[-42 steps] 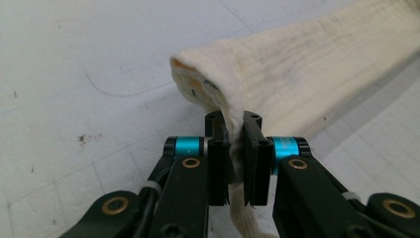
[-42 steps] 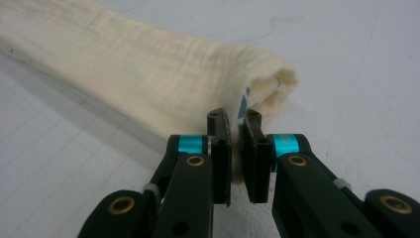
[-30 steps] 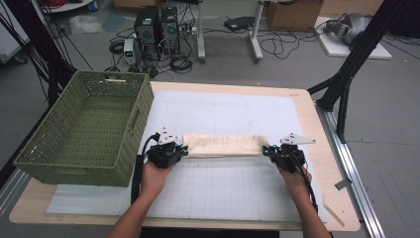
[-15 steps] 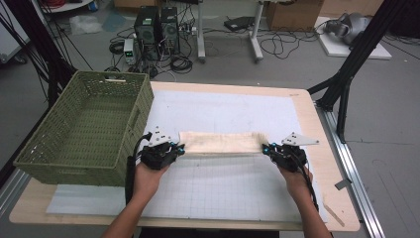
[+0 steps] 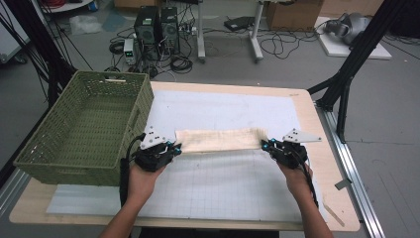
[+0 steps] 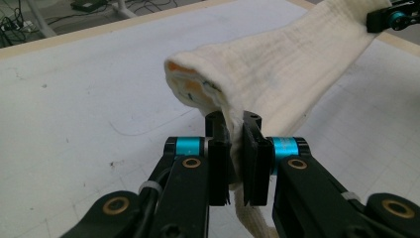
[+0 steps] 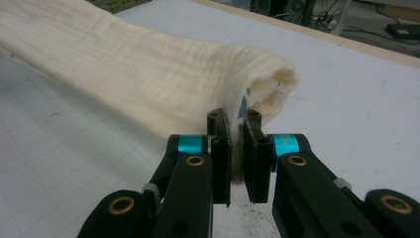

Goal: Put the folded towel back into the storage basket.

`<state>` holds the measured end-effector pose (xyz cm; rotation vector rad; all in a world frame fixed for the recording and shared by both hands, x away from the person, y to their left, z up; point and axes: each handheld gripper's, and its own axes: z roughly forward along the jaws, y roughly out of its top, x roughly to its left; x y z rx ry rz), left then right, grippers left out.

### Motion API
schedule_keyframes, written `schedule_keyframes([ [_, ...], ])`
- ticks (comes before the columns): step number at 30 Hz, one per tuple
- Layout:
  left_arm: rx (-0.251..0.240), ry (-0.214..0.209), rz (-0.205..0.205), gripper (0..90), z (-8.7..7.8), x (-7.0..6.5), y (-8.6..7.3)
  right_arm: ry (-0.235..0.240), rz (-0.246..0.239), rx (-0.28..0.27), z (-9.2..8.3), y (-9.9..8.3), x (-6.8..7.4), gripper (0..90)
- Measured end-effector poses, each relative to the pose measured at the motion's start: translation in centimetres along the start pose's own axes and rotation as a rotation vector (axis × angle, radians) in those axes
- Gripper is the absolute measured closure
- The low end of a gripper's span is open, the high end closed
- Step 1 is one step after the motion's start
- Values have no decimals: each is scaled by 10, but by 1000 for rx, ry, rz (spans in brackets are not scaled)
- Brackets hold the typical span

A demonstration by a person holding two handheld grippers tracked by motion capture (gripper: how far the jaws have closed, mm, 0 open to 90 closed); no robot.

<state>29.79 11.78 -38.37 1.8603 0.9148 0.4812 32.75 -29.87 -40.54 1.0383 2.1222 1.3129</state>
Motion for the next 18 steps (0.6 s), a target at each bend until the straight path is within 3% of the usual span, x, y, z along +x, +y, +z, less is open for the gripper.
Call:
schedule_keyframes([
  [9,-30,11,0,830,-17,1,5,31,-13,-43,-3,12,2,837],
  [18,-50,32,1,830,-32,3,9,77,-19,-55,10,33,-1,837],
])
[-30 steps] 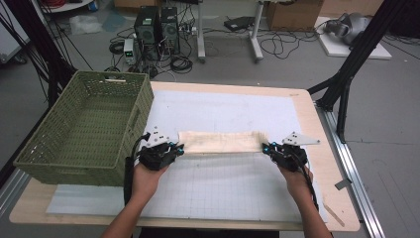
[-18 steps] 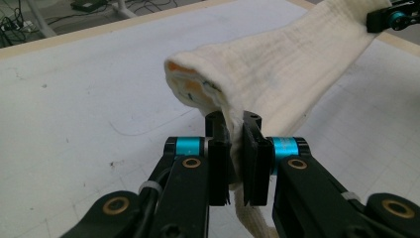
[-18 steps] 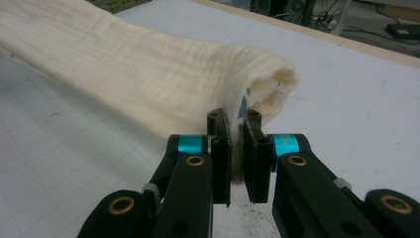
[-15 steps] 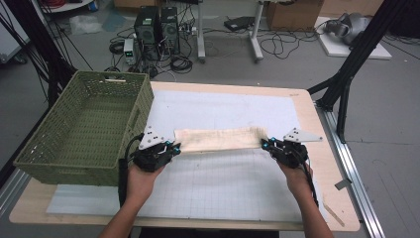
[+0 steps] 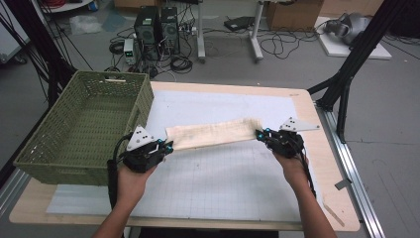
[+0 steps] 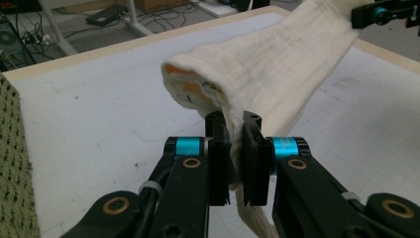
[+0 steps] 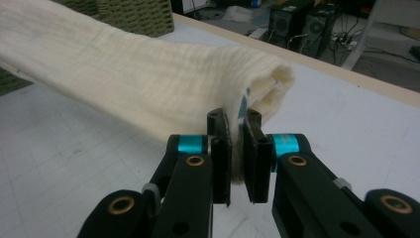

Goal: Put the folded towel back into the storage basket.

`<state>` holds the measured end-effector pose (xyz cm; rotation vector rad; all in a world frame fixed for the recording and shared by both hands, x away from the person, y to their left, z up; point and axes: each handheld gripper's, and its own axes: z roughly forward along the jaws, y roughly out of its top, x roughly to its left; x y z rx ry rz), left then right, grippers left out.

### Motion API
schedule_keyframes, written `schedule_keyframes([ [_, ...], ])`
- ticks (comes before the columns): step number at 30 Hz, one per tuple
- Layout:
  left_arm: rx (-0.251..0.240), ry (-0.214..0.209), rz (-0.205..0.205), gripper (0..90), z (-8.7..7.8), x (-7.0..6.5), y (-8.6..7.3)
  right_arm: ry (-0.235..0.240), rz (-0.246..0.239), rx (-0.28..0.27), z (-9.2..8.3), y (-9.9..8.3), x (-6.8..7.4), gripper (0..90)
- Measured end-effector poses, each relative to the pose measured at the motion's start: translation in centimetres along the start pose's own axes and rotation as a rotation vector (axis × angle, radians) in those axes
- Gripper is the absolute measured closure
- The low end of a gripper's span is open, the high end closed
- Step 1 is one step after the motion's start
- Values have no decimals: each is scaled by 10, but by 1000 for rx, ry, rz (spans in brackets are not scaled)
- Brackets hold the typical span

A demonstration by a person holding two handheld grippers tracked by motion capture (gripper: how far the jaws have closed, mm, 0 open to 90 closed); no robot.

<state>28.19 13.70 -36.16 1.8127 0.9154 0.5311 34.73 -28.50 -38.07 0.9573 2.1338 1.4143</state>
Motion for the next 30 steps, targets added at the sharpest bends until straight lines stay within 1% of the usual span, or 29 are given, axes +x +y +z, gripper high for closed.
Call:
schedule_keyframes([
  [2,-6,5,-1,830,-4,0,0,2,-3,0,4,6,-1,837],
  [3,-8,7,1,830,-6,0,0,6,-10,-2,8,13,-1,837],
  [4,-12,9,-2,830,-8,1,0,6,-10,-2,8,13,-1,837],
  [5,-16,11,-1,830,-10,1,0,7,-17,-4,10,17,-1,837],
  [6,-20,14,-2,830,-13,1,1,8,-33,1,15,23,0,837],
  [7,-25,15,-2,830,-15,2,1,8,-33,1,15,23,0,837],
  [11,-42,26,3,830,-27,4,4,20,-52,0,26,35,2,837],
  [12,-44,29,4,830,-30,5,5,23,-52,2,28,38,3,837],
  [14,-49,37,8,830,-36,7,6,32,-70,-2,36,48,7,837],
  [15,-56,42,5,830,-39,8,7,32,-70,-2,36,48,7,837],
  [21,-73,68,-7,830,-55,17,6,60,-86,-6,51,66,16,837],
  [22,-77,73,-8,830,-58,18,5,66,-98,-16,54,68,17,837],
  [23,-79,77,-9,830,-61,19,5,74,-94,-13,57,71,19,837],
  [27,-87,97,-11,830,-71,25,4,87,-113,-9,70,81,26,837],
  [28,-92,101,-15,830,-74,26,4,99,-113,-11,77,87,28,837],
  [29,-94,106,-16,830,-76,28,3,99,-113,-11,77,87,28,837],
  [30,-96,114,-14,830,-79,29,3,102,-114,-8,81,90,30,837],
])
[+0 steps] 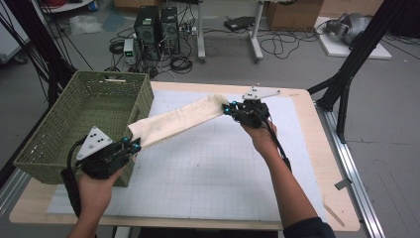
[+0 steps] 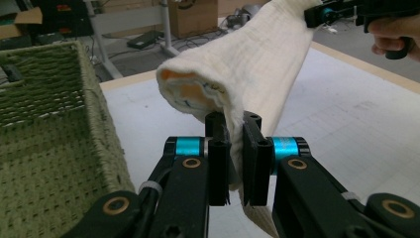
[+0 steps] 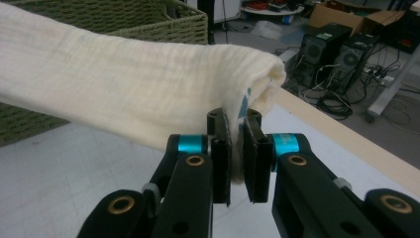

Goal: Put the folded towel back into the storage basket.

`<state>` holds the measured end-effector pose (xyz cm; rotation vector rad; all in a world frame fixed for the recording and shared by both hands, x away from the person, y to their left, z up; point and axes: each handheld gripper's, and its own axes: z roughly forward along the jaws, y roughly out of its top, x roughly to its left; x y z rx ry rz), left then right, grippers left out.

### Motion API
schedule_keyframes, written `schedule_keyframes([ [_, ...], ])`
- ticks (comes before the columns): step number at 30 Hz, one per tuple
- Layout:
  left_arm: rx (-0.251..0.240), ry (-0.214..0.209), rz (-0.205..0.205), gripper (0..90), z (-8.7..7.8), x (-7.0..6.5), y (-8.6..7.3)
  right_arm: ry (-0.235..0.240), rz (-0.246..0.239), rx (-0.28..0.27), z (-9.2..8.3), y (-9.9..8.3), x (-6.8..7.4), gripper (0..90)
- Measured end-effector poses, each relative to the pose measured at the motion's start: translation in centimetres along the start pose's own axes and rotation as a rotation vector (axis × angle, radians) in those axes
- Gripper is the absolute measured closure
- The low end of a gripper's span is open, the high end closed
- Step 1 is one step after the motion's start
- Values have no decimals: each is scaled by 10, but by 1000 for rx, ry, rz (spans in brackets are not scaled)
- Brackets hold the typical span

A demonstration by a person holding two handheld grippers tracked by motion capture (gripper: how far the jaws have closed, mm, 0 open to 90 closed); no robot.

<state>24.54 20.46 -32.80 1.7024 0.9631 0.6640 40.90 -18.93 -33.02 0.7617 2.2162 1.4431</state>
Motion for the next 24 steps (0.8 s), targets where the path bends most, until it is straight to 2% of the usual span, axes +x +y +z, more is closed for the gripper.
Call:
schedule_keyframes([
  [1,-3,3,-2,830,-2,2,0,6,-8,3,8,7,2,837],
  [15,-37,59,-9,830,-35,18,-1,46,-53,3,56,47,15,837],
  [24,-52,102,-30,830,-58,37,-5,75,-103,20,96,80,34,837],
])
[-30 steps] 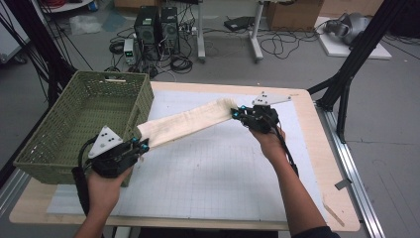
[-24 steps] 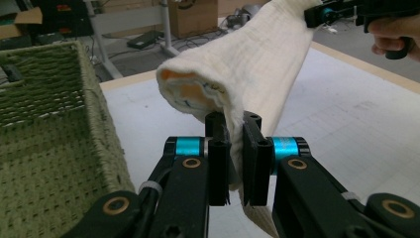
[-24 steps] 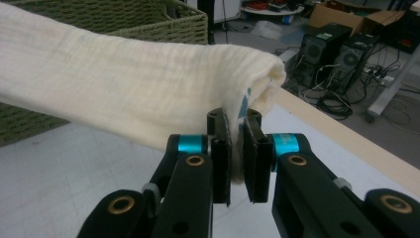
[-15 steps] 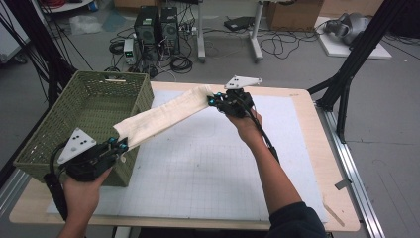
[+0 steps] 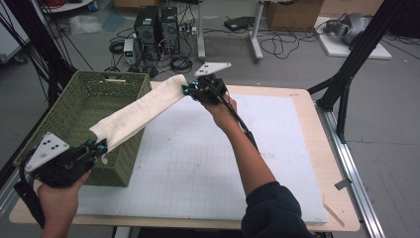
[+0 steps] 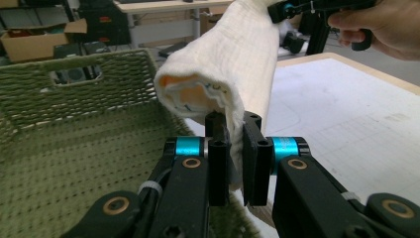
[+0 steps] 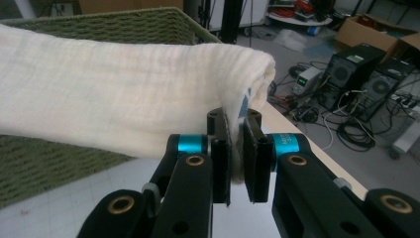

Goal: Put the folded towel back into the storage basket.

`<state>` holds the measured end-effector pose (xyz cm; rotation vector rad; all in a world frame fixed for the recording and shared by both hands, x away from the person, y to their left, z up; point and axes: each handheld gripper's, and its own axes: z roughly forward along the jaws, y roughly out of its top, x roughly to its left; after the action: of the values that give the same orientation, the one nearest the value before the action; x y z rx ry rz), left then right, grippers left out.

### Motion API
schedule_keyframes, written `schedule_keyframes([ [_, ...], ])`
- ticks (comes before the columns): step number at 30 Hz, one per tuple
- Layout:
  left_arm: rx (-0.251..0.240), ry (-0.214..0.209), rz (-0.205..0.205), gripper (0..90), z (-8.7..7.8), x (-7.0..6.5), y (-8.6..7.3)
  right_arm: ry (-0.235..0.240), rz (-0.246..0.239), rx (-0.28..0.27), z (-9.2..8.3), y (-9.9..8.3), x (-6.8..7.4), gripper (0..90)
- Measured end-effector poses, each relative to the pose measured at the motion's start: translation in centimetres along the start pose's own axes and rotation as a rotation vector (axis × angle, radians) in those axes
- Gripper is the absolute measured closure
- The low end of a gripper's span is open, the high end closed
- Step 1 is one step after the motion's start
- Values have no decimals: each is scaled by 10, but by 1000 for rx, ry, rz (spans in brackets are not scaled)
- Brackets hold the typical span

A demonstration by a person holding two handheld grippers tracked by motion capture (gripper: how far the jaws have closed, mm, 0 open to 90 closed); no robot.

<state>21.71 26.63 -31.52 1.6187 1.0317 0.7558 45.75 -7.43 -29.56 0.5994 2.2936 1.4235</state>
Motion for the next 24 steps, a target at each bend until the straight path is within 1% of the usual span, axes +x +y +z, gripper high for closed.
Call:
schedule_keyframes([
  [5,-17,31,-5,830,-13,10,-1,15,-26,-6,23,20,8,836],
  [10,-24,59,-16,830,-22,18,-4,28,-39,1,47,36,17,836],
  [12,-28,64,-18,830,-24,20,-5,30,-44,6,55,40,19,836],
  [14,-28,77,-10,830,-26,22,-6,32,-42,12,64,43,22,836],
  [16,-26,85,-2,830,-30,24,-7,33,-55,25,73,44,25,836],
  [18,-27,96,-4,830,-34,27,-9,36,-66,38,82,46,30,836],
  [19,-28,101,-7,830,-35,29,-10,44,-62,27,89,49,34,836],
  [20,-26,106,-10,830,-37,31,-11,44,-62,27,89,49,34,836],
  [22,-26,115,-14,830,-40,35,-13,52,-54,14,96,52,37,836],
  [24,-24,123,-12,830,-43,38,-14,55,-51,18,103,55,41,836],
])
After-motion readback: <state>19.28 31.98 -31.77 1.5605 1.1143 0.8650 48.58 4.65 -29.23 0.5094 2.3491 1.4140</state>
